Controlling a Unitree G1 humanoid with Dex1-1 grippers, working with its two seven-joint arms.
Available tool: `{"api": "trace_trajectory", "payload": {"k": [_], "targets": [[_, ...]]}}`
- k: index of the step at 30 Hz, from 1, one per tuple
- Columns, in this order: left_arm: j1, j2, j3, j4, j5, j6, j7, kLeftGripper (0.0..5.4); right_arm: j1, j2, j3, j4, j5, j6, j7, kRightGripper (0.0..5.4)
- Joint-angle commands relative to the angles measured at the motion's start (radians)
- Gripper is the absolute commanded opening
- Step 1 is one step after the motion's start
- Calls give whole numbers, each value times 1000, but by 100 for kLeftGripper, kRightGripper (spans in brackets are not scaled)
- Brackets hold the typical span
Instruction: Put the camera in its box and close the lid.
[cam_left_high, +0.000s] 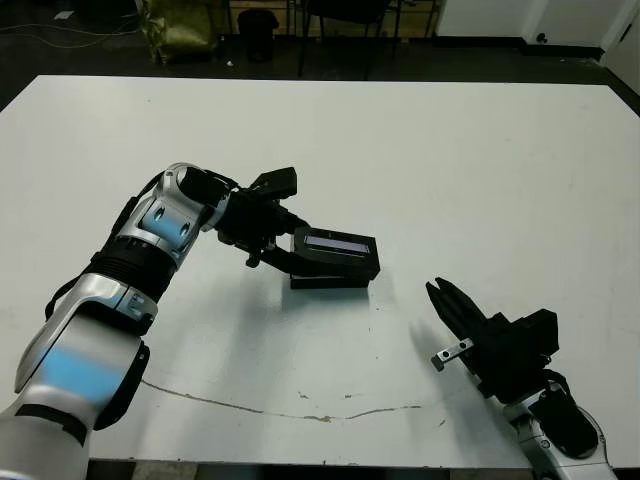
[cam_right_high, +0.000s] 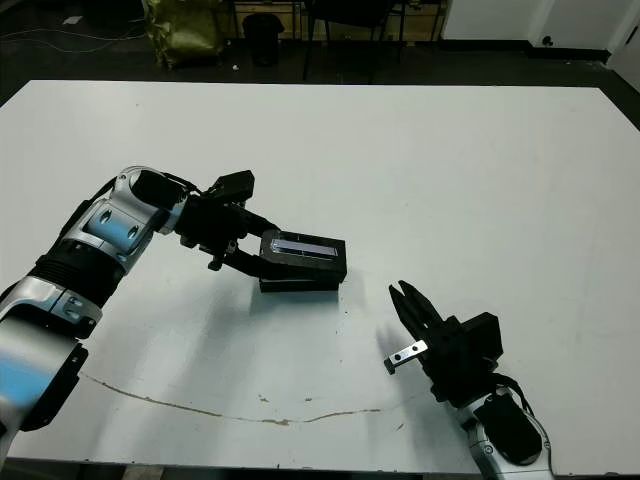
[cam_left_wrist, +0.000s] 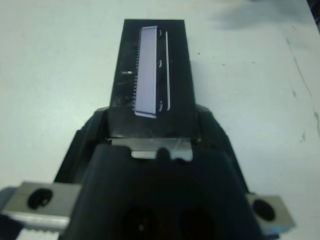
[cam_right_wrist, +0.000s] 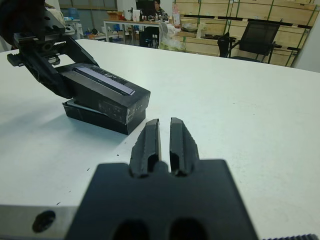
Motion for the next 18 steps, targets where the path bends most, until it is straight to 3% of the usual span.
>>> {"api": "trace_trajectory", "payload": {"k": [1, 18], "targets": [[16, 3, -13, 17, 17, -17, -7, 241, 10, -3, 4, 3, -5, 14, -5, 0], [25, 9, -35, -3, 54, -44, 20, 241, 18, -3, -1, 0, 19, 19, 1, 0]]}}
